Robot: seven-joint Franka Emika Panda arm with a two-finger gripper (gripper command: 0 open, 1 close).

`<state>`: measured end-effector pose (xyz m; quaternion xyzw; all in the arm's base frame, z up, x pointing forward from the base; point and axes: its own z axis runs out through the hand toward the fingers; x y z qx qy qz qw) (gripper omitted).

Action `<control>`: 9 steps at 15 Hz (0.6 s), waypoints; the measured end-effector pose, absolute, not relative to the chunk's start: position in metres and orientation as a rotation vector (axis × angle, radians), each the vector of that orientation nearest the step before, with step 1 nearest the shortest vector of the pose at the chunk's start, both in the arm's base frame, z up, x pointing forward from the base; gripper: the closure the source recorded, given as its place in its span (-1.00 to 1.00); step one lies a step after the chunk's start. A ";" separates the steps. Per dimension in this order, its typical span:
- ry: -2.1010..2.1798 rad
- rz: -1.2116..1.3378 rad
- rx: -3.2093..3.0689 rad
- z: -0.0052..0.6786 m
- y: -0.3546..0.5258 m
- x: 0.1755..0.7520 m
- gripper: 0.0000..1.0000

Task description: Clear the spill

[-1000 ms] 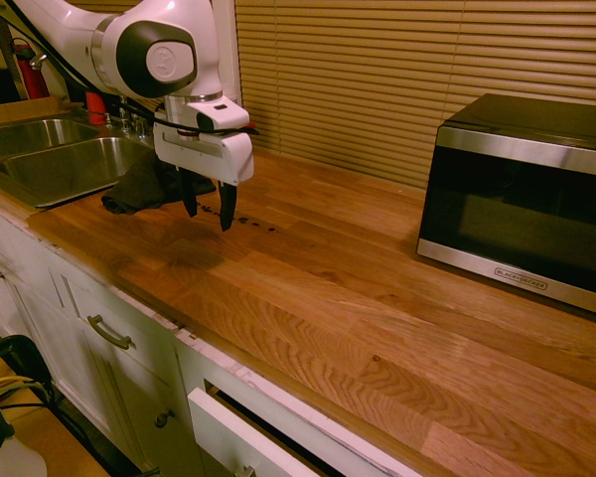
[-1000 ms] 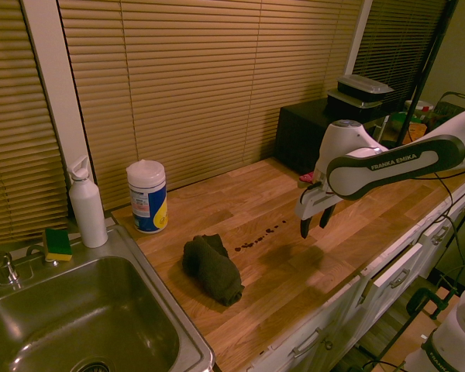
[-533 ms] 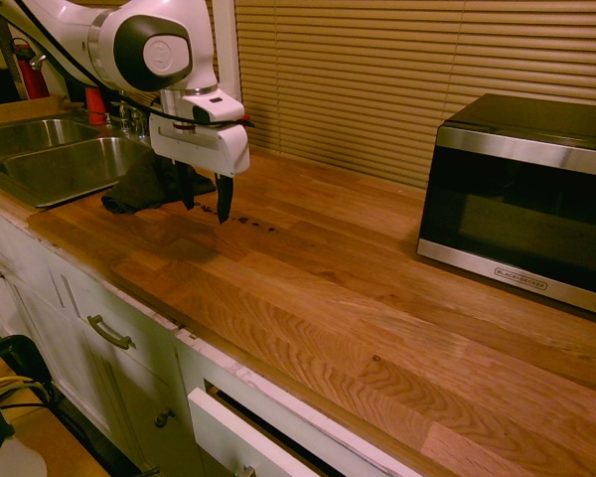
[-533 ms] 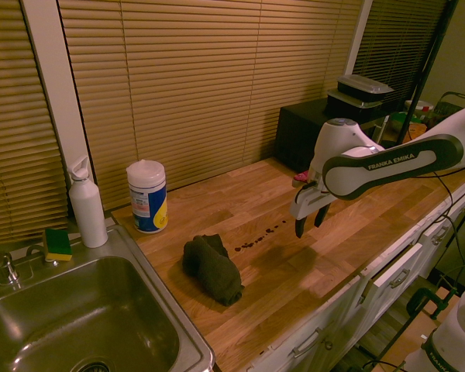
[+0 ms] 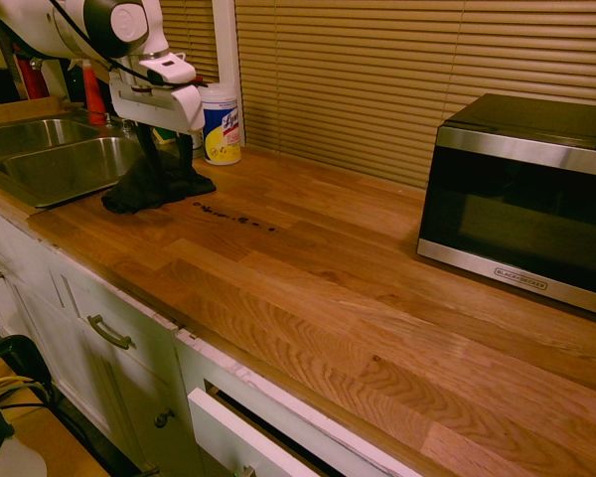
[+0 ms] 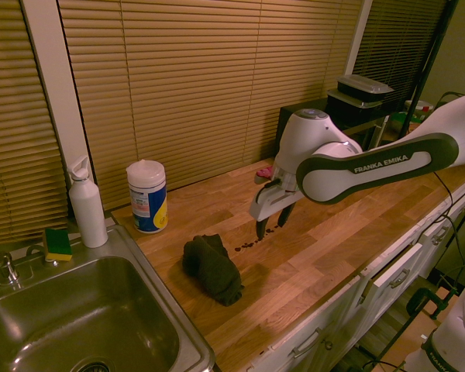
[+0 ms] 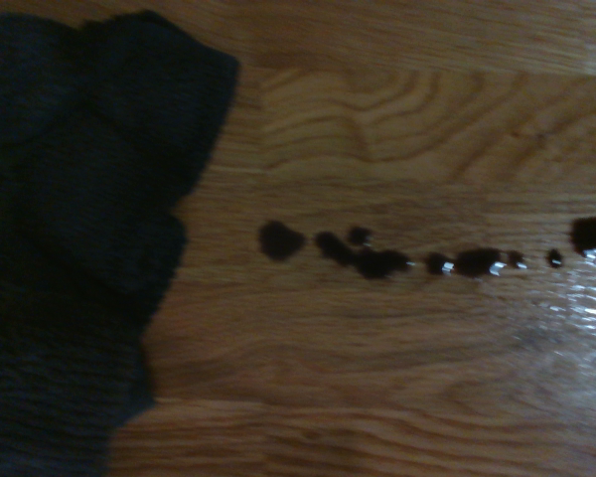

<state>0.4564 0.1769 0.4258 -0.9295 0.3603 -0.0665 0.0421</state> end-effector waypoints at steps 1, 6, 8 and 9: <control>1.092 -0.215 -2.846 0.426 0.193 0.461 -1.00; 1.082 -0.282 -2.817 0.435 0.245 0.486 -1.00; 1.071 -0.287 -2.801 0.439 0.266 0.491 -1.00; 1.066 -0.291 -2.795 0.440 0.275 0.493 -1.00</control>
